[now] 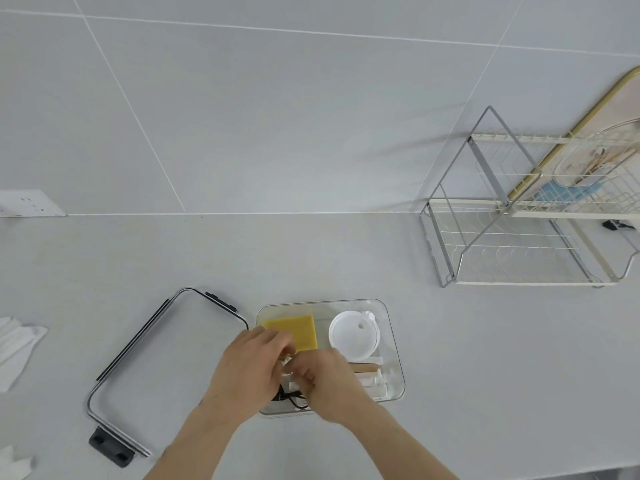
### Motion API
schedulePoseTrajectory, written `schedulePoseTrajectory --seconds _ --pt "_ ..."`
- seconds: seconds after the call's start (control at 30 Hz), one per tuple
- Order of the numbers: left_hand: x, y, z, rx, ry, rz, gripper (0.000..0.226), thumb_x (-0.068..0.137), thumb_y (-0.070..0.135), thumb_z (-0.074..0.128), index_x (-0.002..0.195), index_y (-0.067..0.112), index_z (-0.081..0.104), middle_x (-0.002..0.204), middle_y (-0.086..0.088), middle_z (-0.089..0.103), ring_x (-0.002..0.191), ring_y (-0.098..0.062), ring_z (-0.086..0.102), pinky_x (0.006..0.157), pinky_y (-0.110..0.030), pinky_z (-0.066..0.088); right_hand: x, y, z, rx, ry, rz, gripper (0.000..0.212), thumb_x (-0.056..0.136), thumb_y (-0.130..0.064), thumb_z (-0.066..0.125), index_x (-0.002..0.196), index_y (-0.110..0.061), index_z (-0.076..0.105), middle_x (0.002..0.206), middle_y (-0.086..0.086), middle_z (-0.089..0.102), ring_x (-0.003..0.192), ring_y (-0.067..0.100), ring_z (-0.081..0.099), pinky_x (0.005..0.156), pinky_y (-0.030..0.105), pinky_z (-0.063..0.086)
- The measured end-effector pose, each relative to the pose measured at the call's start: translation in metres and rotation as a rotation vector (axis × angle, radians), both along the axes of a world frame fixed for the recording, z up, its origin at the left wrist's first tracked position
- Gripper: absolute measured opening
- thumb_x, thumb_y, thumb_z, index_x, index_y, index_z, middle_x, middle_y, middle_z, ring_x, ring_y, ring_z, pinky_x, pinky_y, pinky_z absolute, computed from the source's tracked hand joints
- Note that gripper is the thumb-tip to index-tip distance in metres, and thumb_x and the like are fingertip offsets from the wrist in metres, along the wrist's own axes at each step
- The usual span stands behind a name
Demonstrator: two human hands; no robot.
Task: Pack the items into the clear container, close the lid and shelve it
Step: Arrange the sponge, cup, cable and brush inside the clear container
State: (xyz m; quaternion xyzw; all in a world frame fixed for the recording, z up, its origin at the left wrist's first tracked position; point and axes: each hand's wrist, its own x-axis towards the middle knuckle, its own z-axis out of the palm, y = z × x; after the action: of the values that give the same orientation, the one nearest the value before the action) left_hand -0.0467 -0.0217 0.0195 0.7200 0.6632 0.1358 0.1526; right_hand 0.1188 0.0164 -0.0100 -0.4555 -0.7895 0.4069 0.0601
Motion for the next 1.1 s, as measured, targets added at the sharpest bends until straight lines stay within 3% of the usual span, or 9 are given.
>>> schedulePoseTrajectory --seconds 0.07,0.13,0.2,0.3,0.4,0.5,0.6,0.87,1.1 --pt "0.005 0.003 -0.005 -0.050 0.022 -0.076 0.025 0.079 0.011 0.062 0.096 0.029 0.060 0.091 0.013 0.064 0.090 -0.016 0.057 0.078 -0.029 0.045 0.018 0.010 0.001 0.045 -0.009 -0.153 0.026 0.085 -0.007 0.060 0.094 -0.026 0.075 0.088 -0.007 0.076 0.074 0.014 0.066 0.072 0.033 0.055" --pt "0.011 0.007 -0.012 -0.108 0.056 -0.135 0.024 0.085 0.022 0.062 0.106 0.032 0.058 0.102 0.014 0.063 0.100 -0.014 0.055 0.086 -0.029 0.042 0.039 0.023 0.001 0.099 -0.142 -0.211 0.025 0.089 -0.012 0.058 0.098 -0.030 0.073 0.095 -0.009 0.075 0.083 0.014 0.067 0.075 0.030 0.054" --pt "0.017 0.012 -0.019 -0.196 0.134 -0.181 0.030 0.085 0.028 0.064 0.112 0.035 0.054 0.111 0.014 0.060 0.107 -0.014 0.052 0.090 -0.029 0.038 0.051 0.029 0.001 0.097 -0.299 -0.114 0.028 0.092 -0.015 0.055 0.105 -0.033 0.071 0.104 -0.006 0.074 0.094 0.022 0.068 0.079 0.031 0.054" --pt "0.022 0.016 -0.028 -0.283 0.297 -0.204 0.048 0.077 0.027 0.072 0.119 0.034 0.050 0.118 0.010 0.054 0.111 -0.018 0.049 0.090 -0.033 0.037 0.049 0.024 0.001 0.035 -0.333 0.077 0.034 0.091 -0.013 0.054 0.112 -0.034 0.069 0.111 -0.002 0.073 0.101 0.025 0.067 0.084 0.035 0.055" --pt "0.022 0.015 -0.035 -0.267 0.339 -0.179 0.061 0.074 0.025 0.073 0.126 0.034 0.042 0.119 0.009 0.051 0.110 -0.020 0.049 0.088 -0.034 0.037 0.041 0.024 -0.003 0.100 -0.427 0.159 0.036 0.090 -0.008 0.055 0.114 -0.032 0.066 0.109 0.005 0.069 0.099 0.032 0.065 0.075 0.036 0.052" --pt "0.020 0.014 -0.038 -0.252 0.372 -0.170 0.056 0.077 0.019 0.069 0.125 0.032 0.045 0.118 0.007 0.052 0.108 -0.021 0.051 0.086 -0.034 0.036 0.029 0.028 -0.005 0.236 -0.570 0.263 0.039 0.081 0.008 0.056 0.108 -0.018 0.064 0.102 0.011 0.066 0.093 0.035 0.064 0.065 0.036 0.040" --pt "0.022 0.014 -0.038 -0.266 0.377 -0.153 0.050 0.078 0.010 0.065 0.122 0.032 0.052 0.116 0.006 0.053 0.109 -0.021 0.052 0.088 -0.034 0.034 0.023 0.032 -0.007 0.319 -0.644 0.365 0.034 0.078 0.011 0.063 0.104 -0.011 0.064 0.102 0.011 0.066 0.093 0.034 0.065 0.065 0.036 0.038" --pt "0.020 0.008 -0.039 -0.249 0.375 -0.133 0.041 0.080 0.015 0.064 0.116 0.031 0.057 0.113 0.007 0.057 0.111 -0.020 0.050 0.089 -0.033 0.037 0.013 0.035 -0.010 0.403 -0.708 0.463 0.028 0.077 0.007 0.068 0.097 -0.013 0.064 0.099 0.009 0.067 0.091 0.031 0.066 0.065 0.036 0.039" --pt "0.019 0.009 -0.034 -0.272 0.375 -0.125 0.042 0.076 0.012 0.066 0.112 0.028 0.050 0.104 0.007 0.062 0.106 -0.021 0.053 0.084 -0.033 0.035 0.012 0.033 -0.011 0.406 -0.714 0.499 0.028 0.074 0.007 0.070 0.091 -0.014 0.063 0.092 0.007 0.067 0.086 0.029 0.066 0.062 0.034 0.038"
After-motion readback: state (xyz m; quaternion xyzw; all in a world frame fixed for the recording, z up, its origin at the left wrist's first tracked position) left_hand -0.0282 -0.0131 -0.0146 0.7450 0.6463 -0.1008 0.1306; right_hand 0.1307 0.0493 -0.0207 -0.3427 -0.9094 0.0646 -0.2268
